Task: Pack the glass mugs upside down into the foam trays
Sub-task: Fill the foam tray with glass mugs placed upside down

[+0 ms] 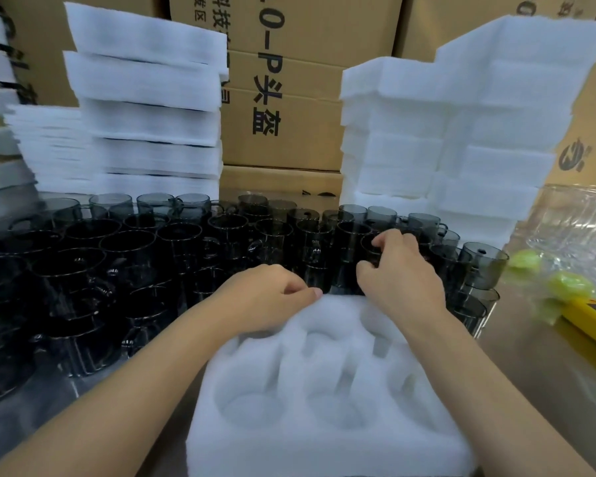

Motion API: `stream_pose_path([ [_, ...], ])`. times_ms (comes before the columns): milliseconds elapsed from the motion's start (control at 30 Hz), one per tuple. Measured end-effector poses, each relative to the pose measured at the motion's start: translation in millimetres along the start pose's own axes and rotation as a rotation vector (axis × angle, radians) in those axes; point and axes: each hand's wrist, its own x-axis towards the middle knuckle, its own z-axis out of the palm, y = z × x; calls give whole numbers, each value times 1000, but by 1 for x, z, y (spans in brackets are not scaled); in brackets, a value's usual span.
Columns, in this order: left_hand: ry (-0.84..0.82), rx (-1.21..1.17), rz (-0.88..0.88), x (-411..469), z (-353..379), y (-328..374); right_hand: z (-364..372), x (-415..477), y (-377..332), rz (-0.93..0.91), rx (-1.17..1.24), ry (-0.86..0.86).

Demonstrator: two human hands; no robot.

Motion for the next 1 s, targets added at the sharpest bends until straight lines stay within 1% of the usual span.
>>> stream_pose_path([
  [100, 6, -30, 14, 1, -1, -1, 0, 1, 1, -45, 44, -32],
  [200, 7, -19, 33, 0, -1, -1, -1, 0, 2, -103, 65, 2],
  [267, 2, -9, 39, 0, 0, -1, -3, -1, 3, -117, 105, 63],
  [400, -9, -60, 53, -2, 0, -1, -5, -2, 1, -192, 161, 251],
  [467, 21, -113, 72, -1, 1, -3, -6, -4, -3, -268, 213, 321],
  [533, 83, -185, 115, 1, 2, -4, -6, -9, -8, -393, 277, 348],
  [633, 178, -454, 186, 2, 4, -8, -5, -18, -15, -604, 313, 253],
  [700, 161, -641, 220, 2, 3, -11, -3, -22, -17, -720, 297, 151],
  [767, 111, -750, 258, 1, 1, -14, 0, -24, -19, -780, 300, 90],
  [867, 65, -784, 251, -1, -4, -16, 2, -26, -20, -806, 325, 76],
  [1000, 44, -810, 245, -2, -7, -17, 1, -27, -22, -712, 475, 87],
])
